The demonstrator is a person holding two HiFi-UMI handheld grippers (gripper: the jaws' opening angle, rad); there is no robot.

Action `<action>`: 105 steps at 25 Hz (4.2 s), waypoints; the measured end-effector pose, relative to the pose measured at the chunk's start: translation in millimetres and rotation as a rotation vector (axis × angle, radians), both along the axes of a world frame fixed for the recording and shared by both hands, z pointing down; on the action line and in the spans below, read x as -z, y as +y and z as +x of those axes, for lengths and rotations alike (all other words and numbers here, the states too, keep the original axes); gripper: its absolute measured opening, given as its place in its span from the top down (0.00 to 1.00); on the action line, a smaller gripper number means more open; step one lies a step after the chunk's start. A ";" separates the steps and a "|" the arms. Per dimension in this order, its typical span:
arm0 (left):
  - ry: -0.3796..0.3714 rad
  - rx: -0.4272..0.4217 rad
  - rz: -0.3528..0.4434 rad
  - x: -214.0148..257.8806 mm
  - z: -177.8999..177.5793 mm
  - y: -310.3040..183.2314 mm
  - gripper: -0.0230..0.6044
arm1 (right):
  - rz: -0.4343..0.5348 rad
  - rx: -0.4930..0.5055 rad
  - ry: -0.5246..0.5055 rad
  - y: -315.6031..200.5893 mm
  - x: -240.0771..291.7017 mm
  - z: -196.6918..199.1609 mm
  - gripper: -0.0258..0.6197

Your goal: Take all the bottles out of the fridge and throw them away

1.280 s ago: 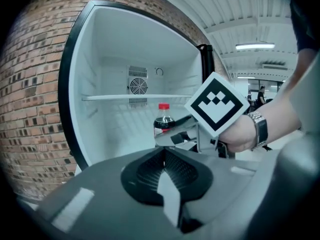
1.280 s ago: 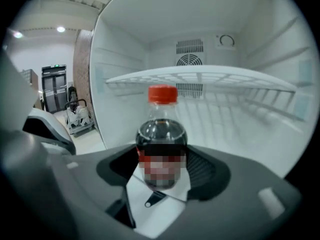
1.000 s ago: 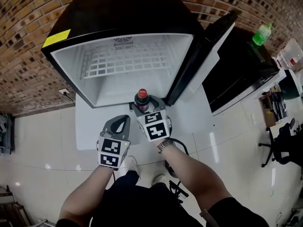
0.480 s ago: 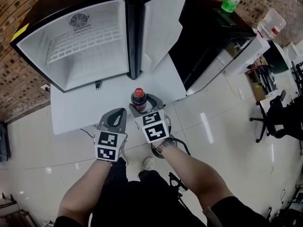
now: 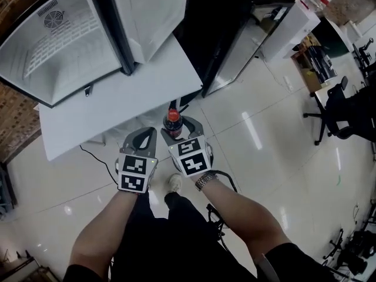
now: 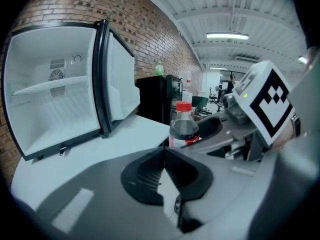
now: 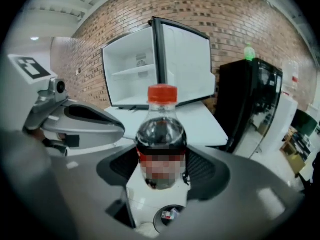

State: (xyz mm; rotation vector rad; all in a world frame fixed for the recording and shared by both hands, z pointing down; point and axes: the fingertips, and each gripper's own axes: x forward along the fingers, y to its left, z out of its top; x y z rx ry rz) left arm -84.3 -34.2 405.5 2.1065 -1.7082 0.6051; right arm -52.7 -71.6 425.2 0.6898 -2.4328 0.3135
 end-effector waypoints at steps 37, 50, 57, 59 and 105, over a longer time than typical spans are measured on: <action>0.045 -0.435 -0.426 -274.6 162.4 25.9 0.96 | -0.597 -0.509 0.130 93.1 -341.3 168.7 0.50; 0.058 -0.409 -0.456 -297.0 147.5 34.4 0.96 | -0.649 -0.568 0.168 85.8 -384.5 179.2 0.49; 0.060 -0.400 -0.444 -285.7 144.4 37.0 0.96 | -0.632 -0.530 0.145 89.1 -361.3 165.0 0.49; 0.058 -0.390 -0.434 -278.2 140.4 37.4 0.96 | -0.618 -0.509 0.141 90.7 -350.6 159.6 0.49; -0.034 0.328 0.418 195.2 -194.1 199.3 0.96 | 0.251 0.255 -0.272 188.2 207.1 -170.5 0.96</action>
